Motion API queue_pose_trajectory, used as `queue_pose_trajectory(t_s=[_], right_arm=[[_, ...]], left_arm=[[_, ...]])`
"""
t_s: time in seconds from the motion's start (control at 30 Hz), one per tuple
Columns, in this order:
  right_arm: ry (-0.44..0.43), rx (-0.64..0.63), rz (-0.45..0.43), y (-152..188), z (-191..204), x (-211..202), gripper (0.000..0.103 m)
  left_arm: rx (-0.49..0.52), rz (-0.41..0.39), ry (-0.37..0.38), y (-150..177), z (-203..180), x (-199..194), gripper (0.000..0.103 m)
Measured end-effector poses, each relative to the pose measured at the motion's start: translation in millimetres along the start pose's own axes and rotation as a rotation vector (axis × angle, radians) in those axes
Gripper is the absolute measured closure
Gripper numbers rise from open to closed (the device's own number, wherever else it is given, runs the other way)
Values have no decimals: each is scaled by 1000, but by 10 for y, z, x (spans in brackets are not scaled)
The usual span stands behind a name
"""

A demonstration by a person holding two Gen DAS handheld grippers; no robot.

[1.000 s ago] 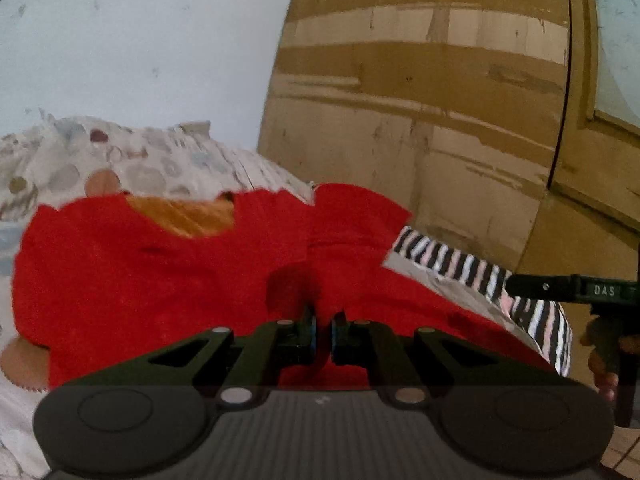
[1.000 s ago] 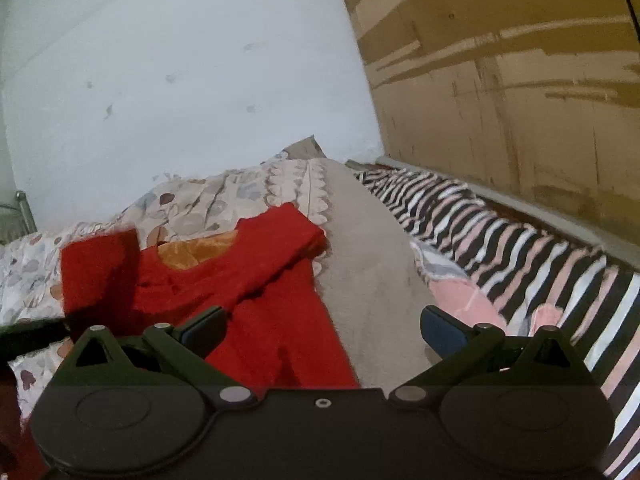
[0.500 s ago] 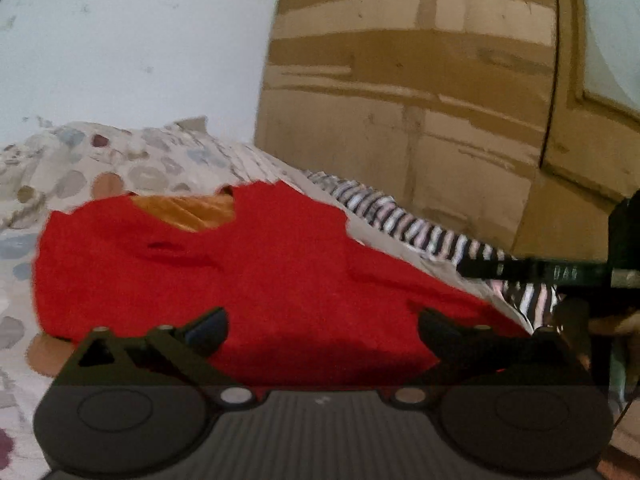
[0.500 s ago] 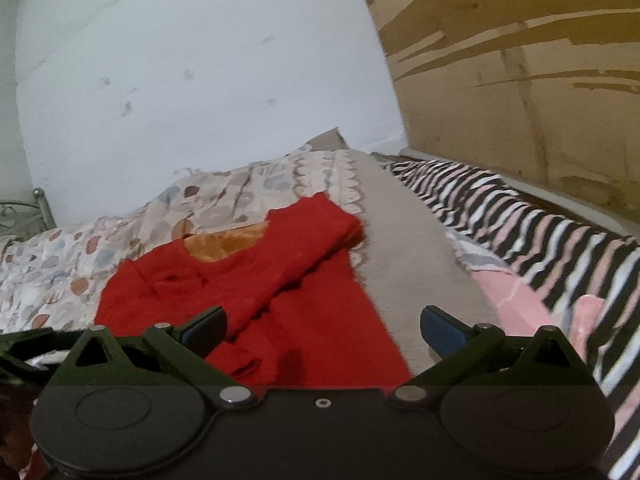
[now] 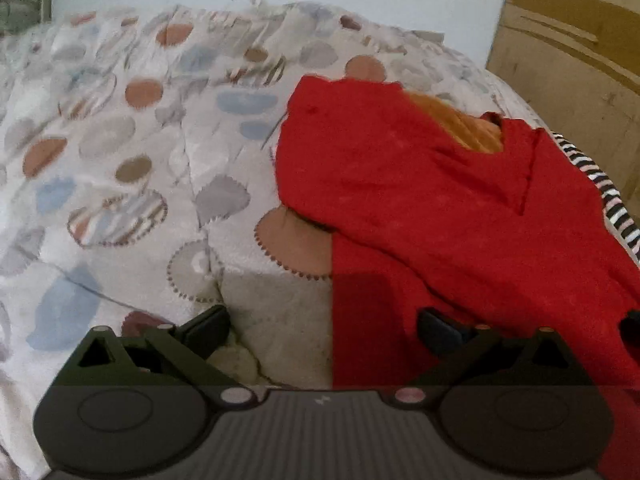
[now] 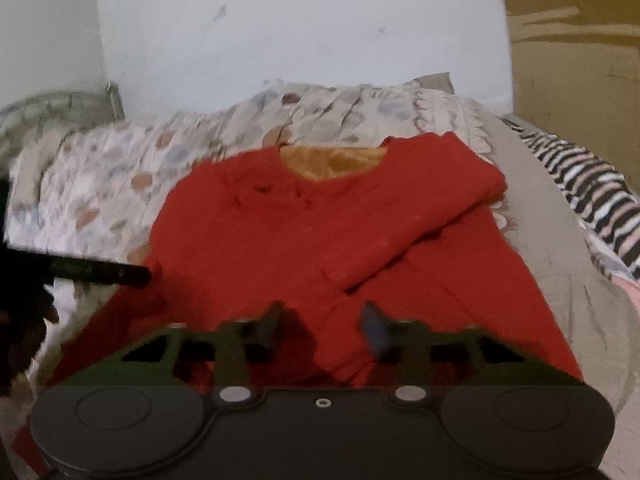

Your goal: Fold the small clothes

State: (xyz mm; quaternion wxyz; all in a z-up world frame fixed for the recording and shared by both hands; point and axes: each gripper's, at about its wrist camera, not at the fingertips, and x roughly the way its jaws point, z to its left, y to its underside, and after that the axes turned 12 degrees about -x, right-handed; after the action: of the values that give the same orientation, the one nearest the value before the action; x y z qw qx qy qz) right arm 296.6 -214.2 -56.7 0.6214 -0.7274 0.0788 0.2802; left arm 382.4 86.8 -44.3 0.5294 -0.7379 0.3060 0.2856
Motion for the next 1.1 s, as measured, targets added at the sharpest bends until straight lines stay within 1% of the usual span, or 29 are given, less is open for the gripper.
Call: queue_pose_trajectory(t_s=[0.07, 0.13, 0.23, 0.33, 0.37, 0.43, 0.47, 0.5, 0.57, 0.67, 0.73, 0.83, 0.93, 0.97, 1.0, 1.03, 1.07, 1.1], right_arm=[[-7, 4, -25, -13, -11, -44, 102], [-3, 34, -88, -93, -85, -149, 102], [6, 69, -199, -311, -209, -360, 102], [10, 68, -270, -512, -324, -526, 102], [25, 53, -290, -557, -347, -565, 102], [46, 54, -314, -619, -415, -610, 102], [41, 71, -319, -639, -460, -627, 102], [36, 86, -321, -650, -493, -636, 102], [25, 88, -325, -695, -510, -652, 102], [-4, 36, -334, -851, -436, -698, 102], [-25, 1, -351, -989, -367, -777, 102], [-47, -38, -384, -1227, -314, -891, 102], [-47, -50, -406, -1346, -300, -1002, 102], [-33, -57, -406, -1344, -299, -1026, 102], [-15, -64, -400, -1329, -303, -1039, 102], [2, -68, -387, -1294, -309, -1035, 102], [14, -65, -363, -1241, -328, -1008, 102], [23, -52, -336, -1174, -351, -968, 102]], left_arm=[[-5, -10, -2, -7, -3, 12, 0], [21, -22, -12, 10, -34, 15, 0], [50, -37, -18, 34, -67, 14, 0], [37, -76, -26, 14, -22, 7, 0], [31, -97, -43, 14, -25, -19, 0], [43, -161, -115, 7, -24, -26, 0], [67, -199, -145, 8, -41, -9, 0], [98, -237, -159, 10, -67, 36, 0], [141, -282, -170, 3, -149, 142, 0], [249, -309, -192, 9, -371, 343, 0], [311, -356, -219, 23, -500, 373, 0], [363, -441, -268, -65, -614, 465, 0], [318, -484, -324, -262, -544, 598, 12], [290, -486, -341, -328, -481, 623, 19], [255, -485, -341, -380, -401, 627, 23], [217, -483, -321, -420, -317, 605, 26], [171, -484, -307, -450, -226, 572, 39], [118, -485, -307, -477, -132, 536, 51]])
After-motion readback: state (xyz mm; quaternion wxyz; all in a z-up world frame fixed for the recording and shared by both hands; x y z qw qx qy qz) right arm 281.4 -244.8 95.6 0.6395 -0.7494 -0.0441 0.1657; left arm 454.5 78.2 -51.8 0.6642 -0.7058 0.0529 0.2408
